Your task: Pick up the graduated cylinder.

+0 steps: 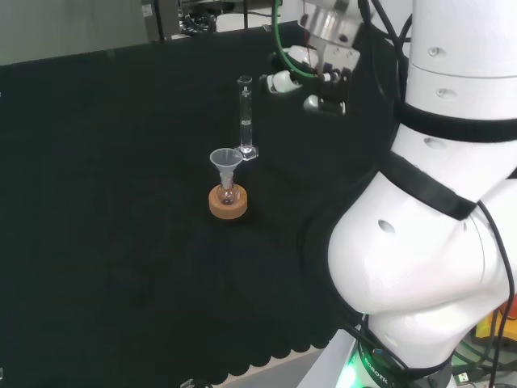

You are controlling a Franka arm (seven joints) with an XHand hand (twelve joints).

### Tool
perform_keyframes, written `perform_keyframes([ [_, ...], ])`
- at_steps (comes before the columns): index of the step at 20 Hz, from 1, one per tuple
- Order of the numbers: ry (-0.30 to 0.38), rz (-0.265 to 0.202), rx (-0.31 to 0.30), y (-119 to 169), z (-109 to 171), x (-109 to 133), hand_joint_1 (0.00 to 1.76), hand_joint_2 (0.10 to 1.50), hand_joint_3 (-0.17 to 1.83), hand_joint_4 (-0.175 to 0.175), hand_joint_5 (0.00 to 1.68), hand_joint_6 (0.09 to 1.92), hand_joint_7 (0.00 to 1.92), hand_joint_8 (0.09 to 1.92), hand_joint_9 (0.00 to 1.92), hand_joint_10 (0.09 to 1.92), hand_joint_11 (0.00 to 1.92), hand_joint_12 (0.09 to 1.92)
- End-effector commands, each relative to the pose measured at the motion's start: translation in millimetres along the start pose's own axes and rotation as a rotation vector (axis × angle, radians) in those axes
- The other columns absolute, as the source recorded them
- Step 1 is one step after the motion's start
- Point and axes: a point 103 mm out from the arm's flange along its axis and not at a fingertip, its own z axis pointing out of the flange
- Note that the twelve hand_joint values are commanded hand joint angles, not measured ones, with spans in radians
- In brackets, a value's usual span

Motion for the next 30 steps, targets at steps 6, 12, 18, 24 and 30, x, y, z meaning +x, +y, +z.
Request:
perform_keyframes([
  [6,0.307,-0.241,-0.174,21.4,43.2,-17.9,0.66,1.06,-0.17,-0.051,0.44,0.09,0.32,0.7,0.5,0.65,0.17,1.38],
  [12,0.325,-0.285,-0.144,19.8,56.7,-17.7,0.77,1.04,-0.17,-0.048,0.45,0.09,0.33,0.69,0.52,0.63,0.19,1.37],
  [18,0.401,-0.333,-0.107,21.2,71.1,-16.0,0.87,1.03,-0.17,-0.048,0.44,0.09,0.29,0.67,0.5,0.61,0.2,1.35],
  [24,0.488,-0.362,-0.093,29.7,80.8,-14.9,0.92,1.02,-0.17,-0.045,0.43,0.09,0.27,0.65,0.48,0.6,0.2,1.34],
  [30,0.521,-0.428,-0.117,35.2,85.3,-6.7,0.94,1.01,-0.17,-0.042,0.46,0.09,0.32,0.65,0.53,0.6,0.25,1.33],
])
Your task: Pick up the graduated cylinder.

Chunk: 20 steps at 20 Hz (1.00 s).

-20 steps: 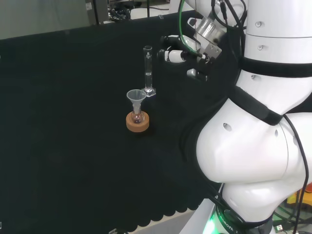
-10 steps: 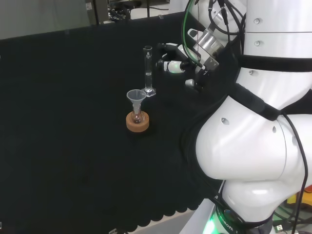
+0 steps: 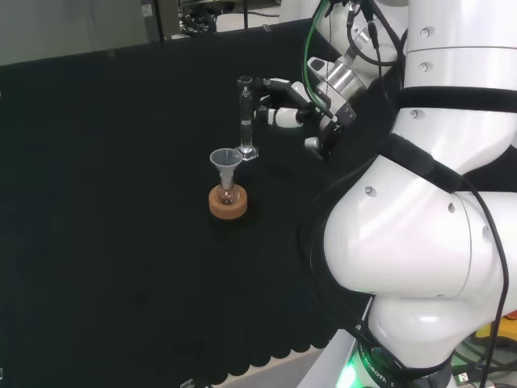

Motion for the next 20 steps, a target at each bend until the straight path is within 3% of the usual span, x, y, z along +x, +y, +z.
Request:
perform_keyframes([
  [1,0.054,-0.071,-0.02,5.8,8.4,4.5,0.94,1.01,-0.17,-0.042,0.46,0.09,0.34,0.65,0.55,0.59,0.26,1.32],
  [8,0.068,-0.13,-0.022,3.8,9.3,10.0,0.97,1.0,-0.17,-0.041,0.51,0.09,0.47,0.63,0.66,0.56,0.32,1.3],
  [15,0.085,-0.127,0.028,8.4,20.9,8.7,1.0,0.98,-0.17,-0.038,0.54,0.09,0.51,0.61,0.7,0.53,0.35,1.3],
  [20,0.095,-0.132,0.023,10.6,29.3,6.8,1.01,0.98,-0.17,-0.035,0.54,0.09,0.5,0.61,0.69,0.52,0.35,1.29],
])
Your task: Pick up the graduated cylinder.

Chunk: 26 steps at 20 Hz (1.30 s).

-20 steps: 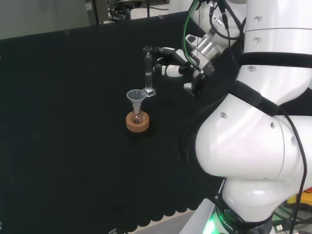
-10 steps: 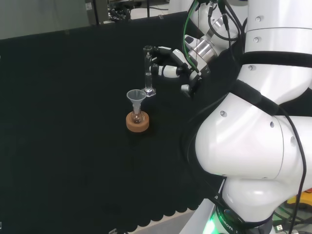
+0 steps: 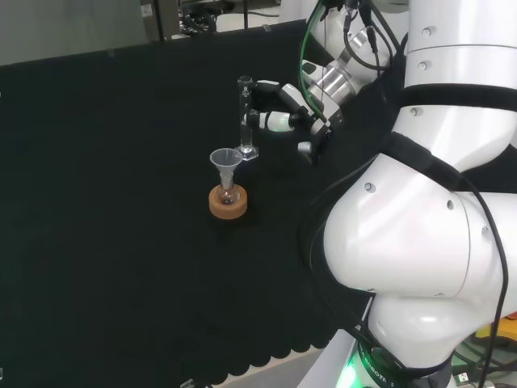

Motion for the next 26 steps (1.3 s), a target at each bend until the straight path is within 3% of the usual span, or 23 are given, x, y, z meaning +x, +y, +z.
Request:
perform_keyframes([
  [1,0.015,-0.004,0.007,2.1,11.5,-1.2,1.01,0.98,-0.17,-0.035,0.55,0.09,0.51,0.61,0.7,0.52,0.35,1.29],
  [14,0.062,0.013,-0.038,7.0,20.5,-5.8,1.05,0.99,-0.17,-0.013,0.71,0.23,0.61,0.58,0.82,0.46,0.47,1.22],
  [19,0.059,0.016,-0.03,10.2,31.7,-3.1,1.06,1.0,-0.17,-0.011,0.68,0.34,0.62,0.57,0.85,0.42,0.51,1.2],
  [26,0.083,0.02,-0.044,9.8,21.7,-7.7,1.06,1.0,-0.17,-0.01,0.64,0.48,0.63,0.56,0.89,0.39,0.53,1.2],
])
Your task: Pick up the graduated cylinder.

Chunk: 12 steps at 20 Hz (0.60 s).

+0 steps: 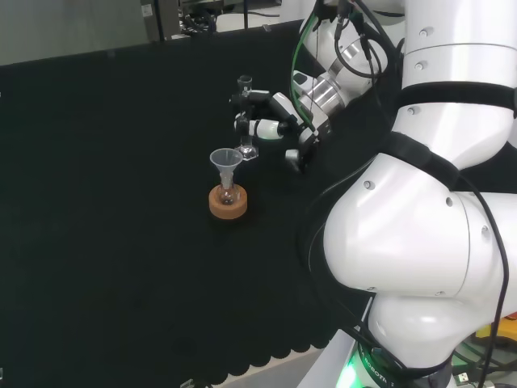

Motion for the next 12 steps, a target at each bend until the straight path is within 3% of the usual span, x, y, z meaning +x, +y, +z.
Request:
perform_keyframes([
  [1,0.024,0.005,-0.019,1.9,-6.7,-2.1,1.06,1.0,-0.17,-0.009,0.64,0.49,0.63,0.56,0.89,0.39,0.54,1.2],
  [12,0.048,0.002,-0.022,5.1,-0.8,-1.6,1.07,1.01,-0.17,-0.006,0.64,0.51,0.64,0.57,0.89,0.39,0.54,1.2],
])
